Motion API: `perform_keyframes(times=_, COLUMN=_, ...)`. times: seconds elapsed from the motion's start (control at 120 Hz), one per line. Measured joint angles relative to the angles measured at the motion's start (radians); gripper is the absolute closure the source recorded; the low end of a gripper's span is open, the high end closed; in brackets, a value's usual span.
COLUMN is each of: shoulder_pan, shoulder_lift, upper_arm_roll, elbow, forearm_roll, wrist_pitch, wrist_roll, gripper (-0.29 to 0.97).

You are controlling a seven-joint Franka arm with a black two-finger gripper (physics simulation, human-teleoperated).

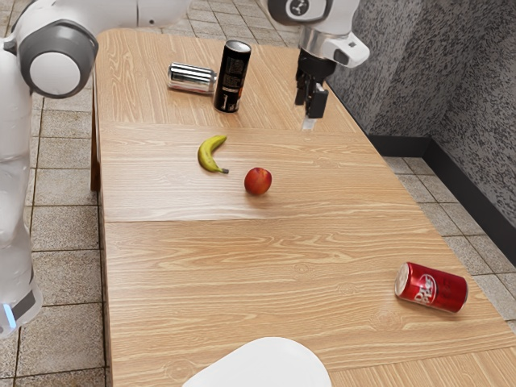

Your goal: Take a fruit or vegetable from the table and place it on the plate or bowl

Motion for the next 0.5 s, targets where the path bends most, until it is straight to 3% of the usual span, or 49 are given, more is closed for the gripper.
perform_keyframes(times=0.108, shoulder_pan=0.053, shoulder_lift=0.032, upper_arm_roll=0.000, elbow=-0.031, forearm_roll=-0.001, wrist_pitch=0.024, wrist_roll=0.015, gripper=0.00)
perform_keyframes(times=0.233, shoulder_pan=0.070, shoulder_lift=0.031, upper_arm_roll=0.031, elbow=-0.170, forearm_roll=-0.007, wrist_pitch=0.105, wrist_roll=0.034, gripper=0.00)
perform_keyframes(times=0.5, shoulder_pan=0.083, shoulder_lift=-0.070, upper_arm_roll=0.081, elbow=-0.443, forearm_roll=-0.014, wrist_pitch=0.312, wrist_roll=0.076, gripper=0.00)
